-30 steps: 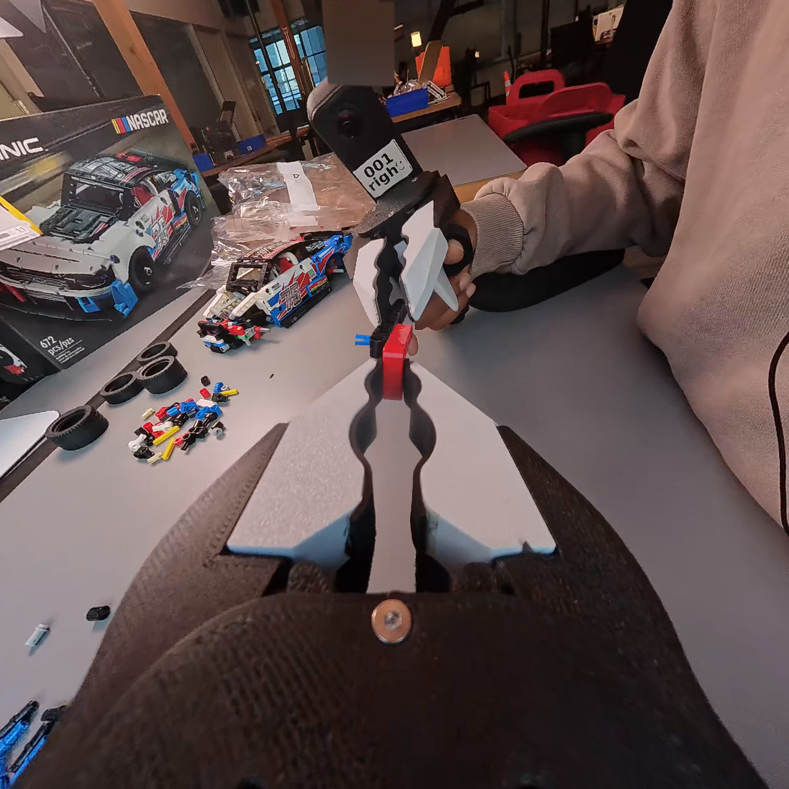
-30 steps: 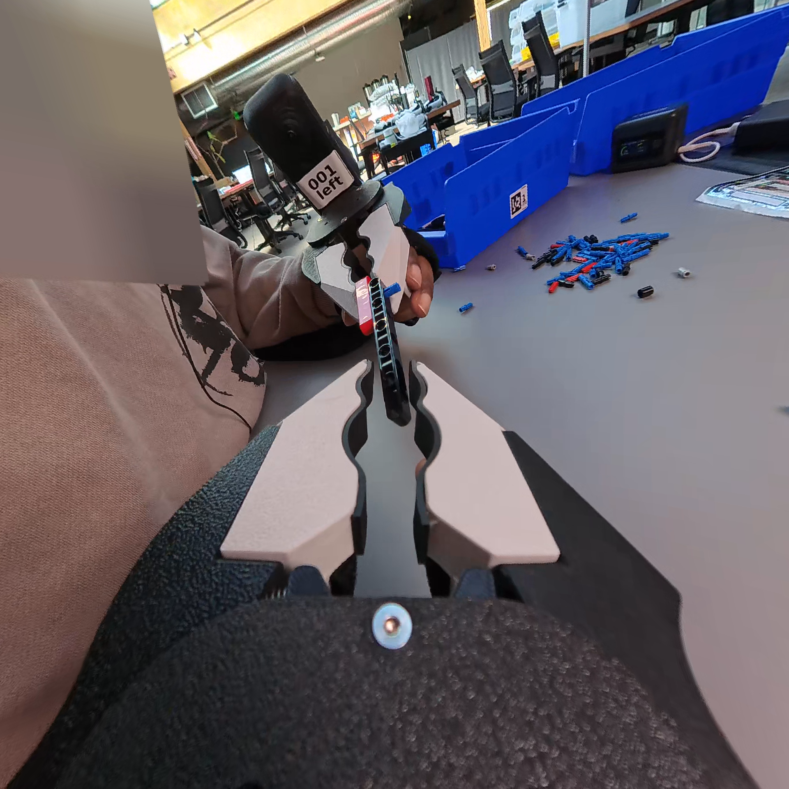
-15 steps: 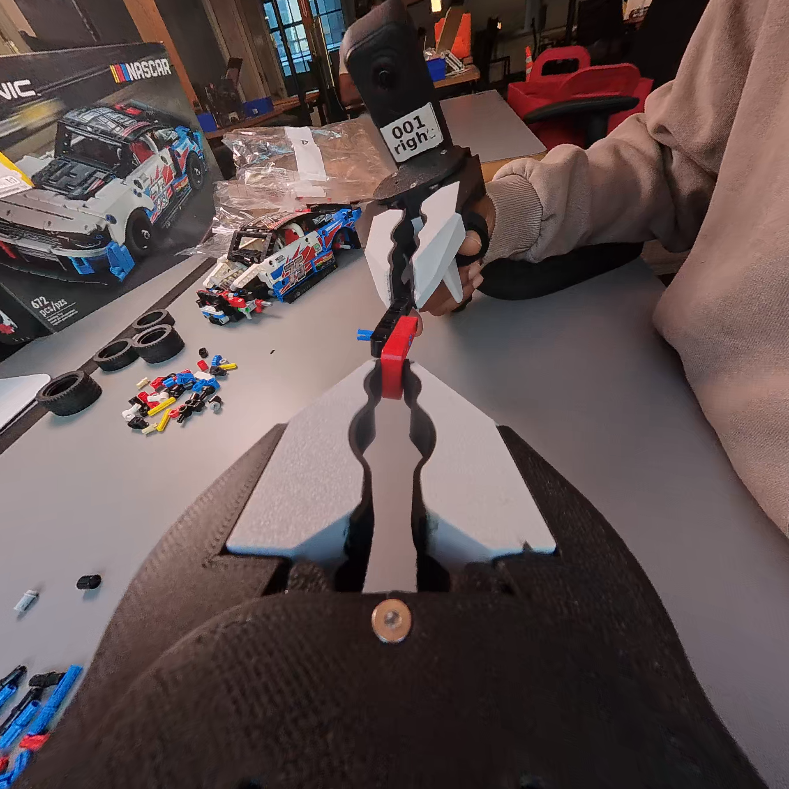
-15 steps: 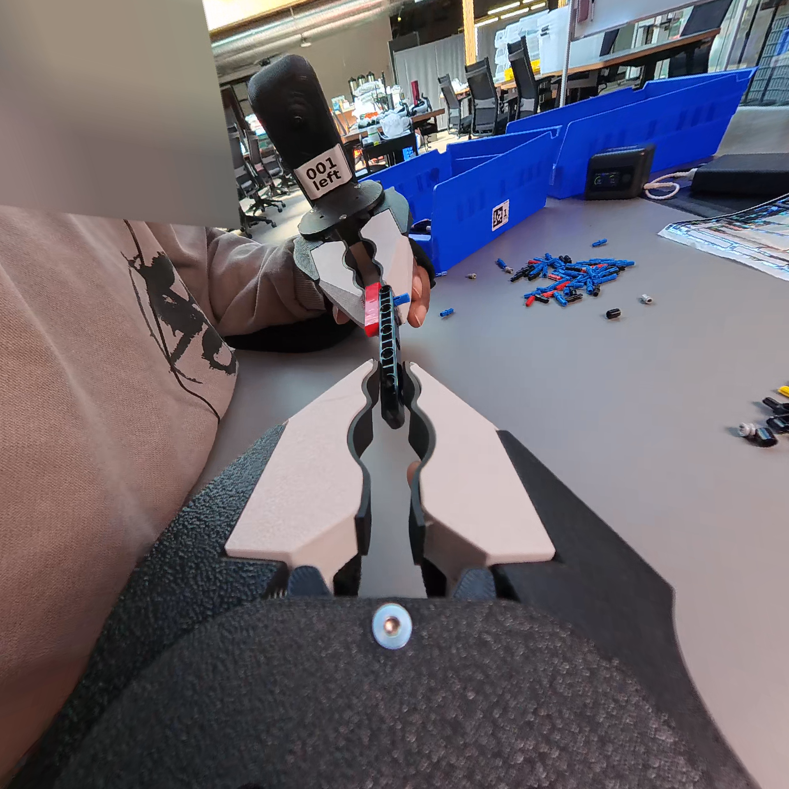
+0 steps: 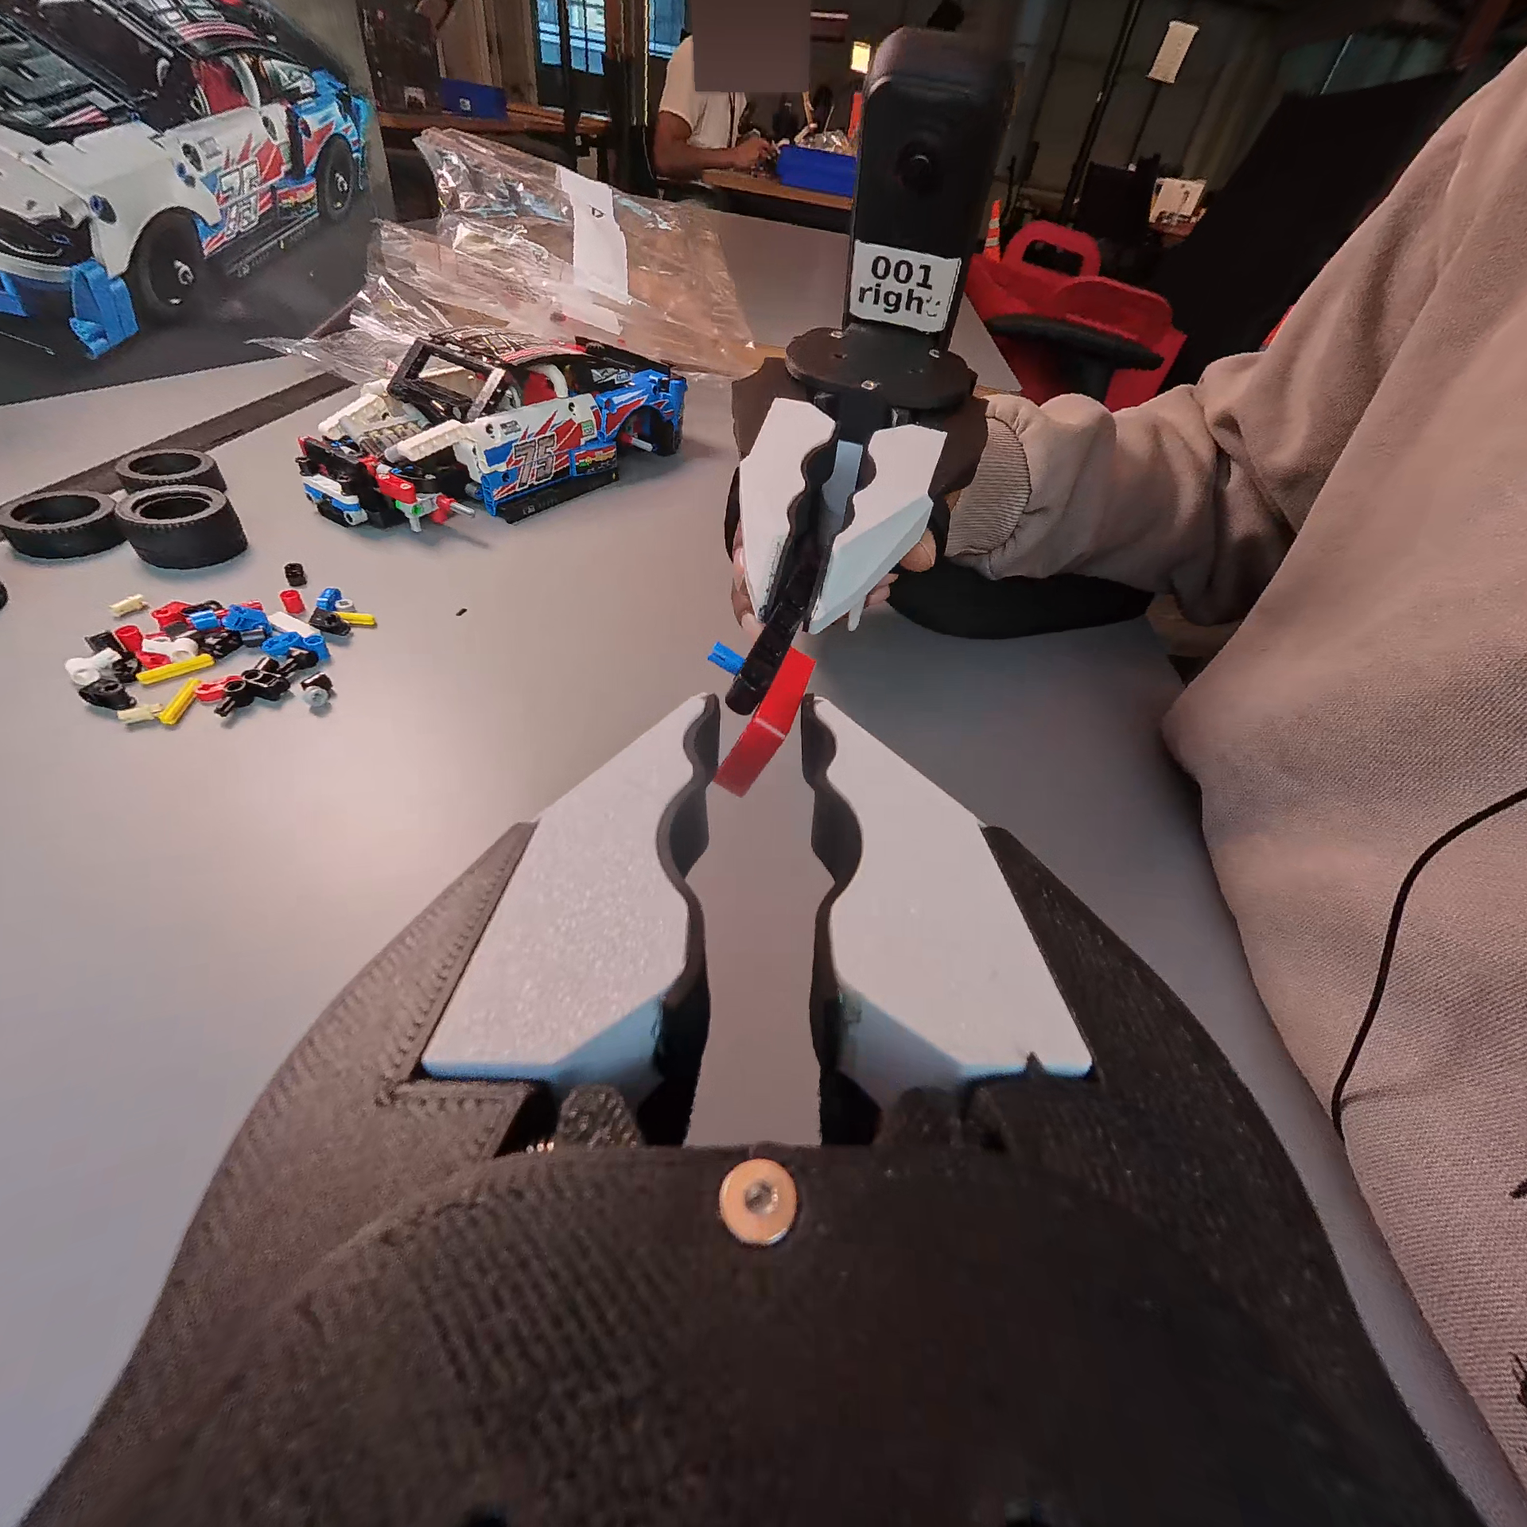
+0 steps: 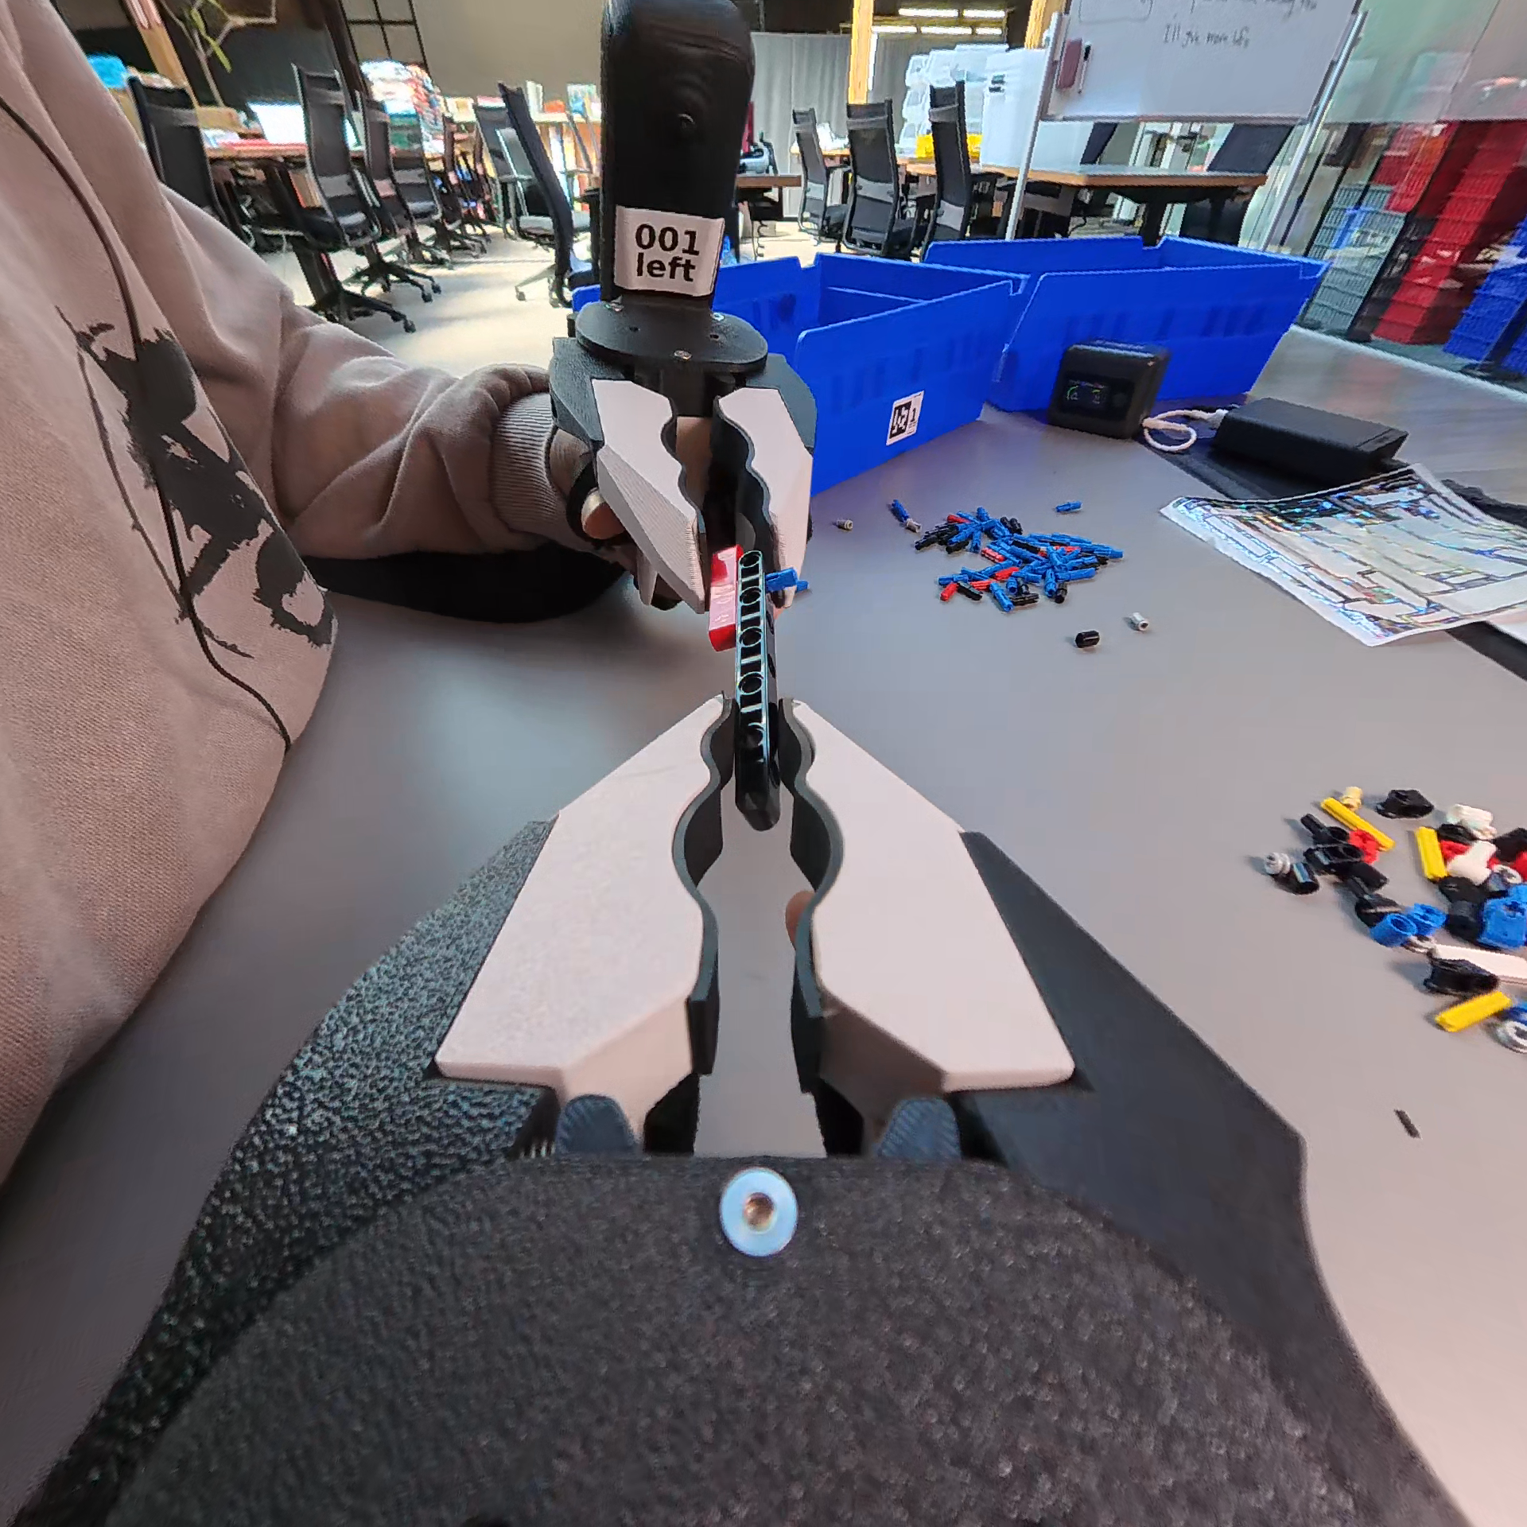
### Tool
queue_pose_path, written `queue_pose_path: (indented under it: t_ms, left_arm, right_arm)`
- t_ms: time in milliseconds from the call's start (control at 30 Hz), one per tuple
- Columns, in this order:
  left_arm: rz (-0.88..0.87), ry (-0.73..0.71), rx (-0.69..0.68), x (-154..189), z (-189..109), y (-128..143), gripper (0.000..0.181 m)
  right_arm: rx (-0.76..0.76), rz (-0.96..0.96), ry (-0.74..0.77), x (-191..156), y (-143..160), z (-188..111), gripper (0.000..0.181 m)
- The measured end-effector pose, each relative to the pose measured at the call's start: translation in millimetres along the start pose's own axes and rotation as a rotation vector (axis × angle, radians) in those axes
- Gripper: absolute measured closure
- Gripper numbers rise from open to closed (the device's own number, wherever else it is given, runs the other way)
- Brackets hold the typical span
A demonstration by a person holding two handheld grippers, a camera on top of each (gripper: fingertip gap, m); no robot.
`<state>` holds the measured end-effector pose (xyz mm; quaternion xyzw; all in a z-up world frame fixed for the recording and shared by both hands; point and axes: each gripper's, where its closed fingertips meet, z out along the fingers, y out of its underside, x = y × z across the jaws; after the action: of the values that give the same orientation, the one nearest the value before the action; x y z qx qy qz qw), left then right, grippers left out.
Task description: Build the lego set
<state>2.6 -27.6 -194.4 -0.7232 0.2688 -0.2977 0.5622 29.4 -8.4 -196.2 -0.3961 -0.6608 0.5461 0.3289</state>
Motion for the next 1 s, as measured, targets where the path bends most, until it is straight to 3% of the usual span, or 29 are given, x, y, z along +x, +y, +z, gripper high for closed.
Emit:
queue_pose_path:
  t_ms: [433,1000]
  left_arm:
    - [0.003,0.023,-0.018,3.6,1.6,3.2,0.166]
    - [0.071,0.008,-0.013,4.3,2.1,2.6,0.167]
  right_arm:
    - [0.007,-0.090,0.010,-3.3,-0.3,-0.4,0.174]
    - [-0.019,-0.073,0.008,-2.8,5.0,2.4,0.173]
